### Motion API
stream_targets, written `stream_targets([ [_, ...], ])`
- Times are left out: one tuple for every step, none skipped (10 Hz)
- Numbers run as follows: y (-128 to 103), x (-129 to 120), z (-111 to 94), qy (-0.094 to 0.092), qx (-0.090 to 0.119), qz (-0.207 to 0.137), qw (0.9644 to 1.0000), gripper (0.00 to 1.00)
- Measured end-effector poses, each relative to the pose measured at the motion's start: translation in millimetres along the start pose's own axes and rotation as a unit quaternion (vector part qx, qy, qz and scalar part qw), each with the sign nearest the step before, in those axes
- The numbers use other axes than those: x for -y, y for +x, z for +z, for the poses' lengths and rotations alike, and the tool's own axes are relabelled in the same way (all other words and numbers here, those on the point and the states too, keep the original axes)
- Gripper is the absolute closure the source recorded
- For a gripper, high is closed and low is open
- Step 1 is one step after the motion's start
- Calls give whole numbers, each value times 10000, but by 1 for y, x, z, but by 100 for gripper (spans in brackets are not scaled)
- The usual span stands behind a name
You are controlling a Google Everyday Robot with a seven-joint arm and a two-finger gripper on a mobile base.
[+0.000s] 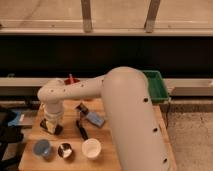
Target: Wipe table surface with eraser
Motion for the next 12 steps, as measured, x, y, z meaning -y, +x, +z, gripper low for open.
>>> stream_targets([
  [8,-3,0,-26,0,74,10000,100],
  [21,-1,1,-52,-42,169,9998,100],
  [32,0,1,-67,-63,259,9996,100],
  [44,6,0,-69,-87,401,9991,100],
  [48,15,-3,-51,-80,499,9987,100],
  [52,29,-8,21,-126,617,9980,100],
  [49,39,-12,97,-162,650,9977,100],
  [44,43,-13,146,-197,622,9978,100],
  [30,45,-13,188,-205,542,9981,100],
  [16,44,-12,197,-196,417,9987,100],
  [5,41,-12,198,-166,291,9992,100],
  [-6,32,-11,190,-134,140,9996,100],
])
